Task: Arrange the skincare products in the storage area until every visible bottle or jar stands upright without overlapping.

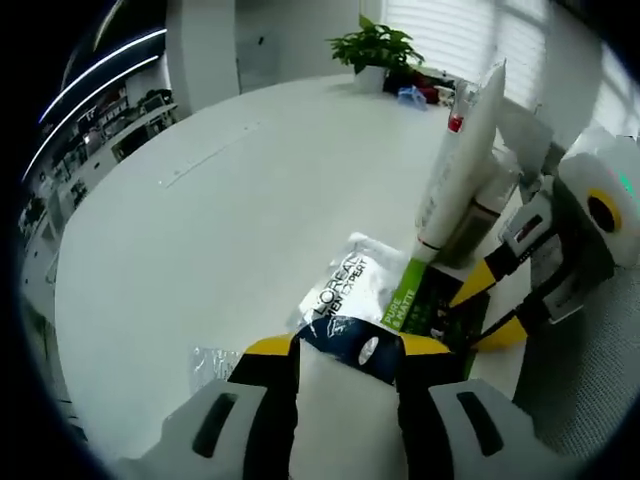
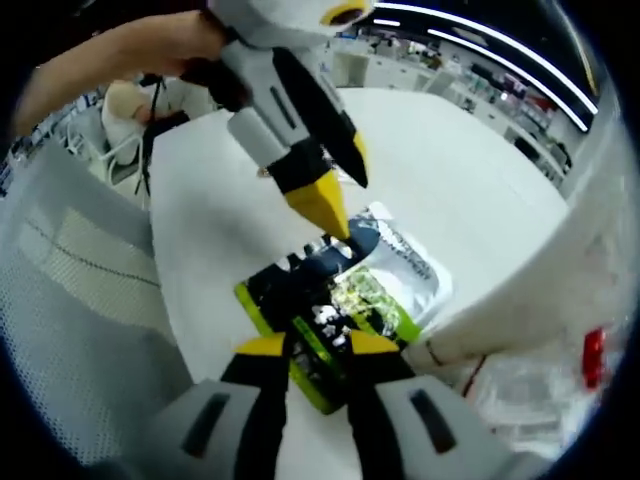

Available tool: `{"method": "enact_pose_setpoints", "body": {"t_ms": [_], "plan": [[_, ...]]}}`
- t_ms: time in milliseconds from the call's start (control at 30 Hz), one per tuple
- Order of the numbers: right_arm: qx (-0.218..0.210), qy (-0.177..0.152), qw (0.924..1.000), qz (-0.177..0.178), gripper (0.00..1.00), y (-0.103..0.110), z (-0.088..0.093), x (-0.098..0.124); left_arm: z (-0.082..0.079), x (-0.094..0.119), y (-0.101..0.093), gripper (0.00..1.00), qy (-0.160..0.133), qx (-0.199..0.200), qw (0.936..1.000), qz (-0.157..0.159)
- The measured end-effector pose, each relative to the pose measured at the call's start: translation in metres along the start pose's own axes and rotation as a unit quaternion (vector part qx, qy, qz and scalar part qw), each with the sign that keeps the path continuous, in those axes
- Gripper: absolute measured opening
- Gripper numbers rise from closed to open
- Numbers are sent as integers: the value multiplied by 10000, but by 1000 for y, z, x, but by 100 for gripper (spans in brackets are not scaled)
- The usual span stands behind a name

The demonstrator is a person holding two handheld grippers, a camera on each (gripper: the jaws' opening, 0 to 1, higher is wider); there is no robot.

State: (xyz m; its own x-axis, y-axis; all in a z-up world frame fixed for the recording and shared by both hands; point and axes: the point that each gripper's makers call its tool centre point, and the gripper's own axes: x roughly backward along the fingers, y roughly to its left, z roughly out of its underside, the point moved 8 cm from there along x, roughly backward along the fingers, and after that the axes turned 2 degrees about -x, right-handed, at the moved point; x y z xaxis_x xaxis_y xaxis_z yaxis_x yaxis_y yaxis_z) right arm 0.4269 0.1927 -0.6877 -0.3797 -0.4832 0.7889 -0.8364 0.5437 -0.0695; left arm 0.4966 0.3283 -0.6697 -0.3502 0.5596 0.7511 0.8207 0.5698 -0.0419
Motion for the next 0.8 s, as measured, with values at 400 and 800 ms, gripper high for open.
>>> {"method": "enact_pose_setpoints", "body": {"t_ms": [400,800], "plan": [[-183,-980,9949,129,25,4,-19,60,-4,40,-23,40,-342,117,9990,-263],[-385,-1610,9843,619,43,-6,-24,123,-17,81,-46,53,-694,61,9959,-578]]}}
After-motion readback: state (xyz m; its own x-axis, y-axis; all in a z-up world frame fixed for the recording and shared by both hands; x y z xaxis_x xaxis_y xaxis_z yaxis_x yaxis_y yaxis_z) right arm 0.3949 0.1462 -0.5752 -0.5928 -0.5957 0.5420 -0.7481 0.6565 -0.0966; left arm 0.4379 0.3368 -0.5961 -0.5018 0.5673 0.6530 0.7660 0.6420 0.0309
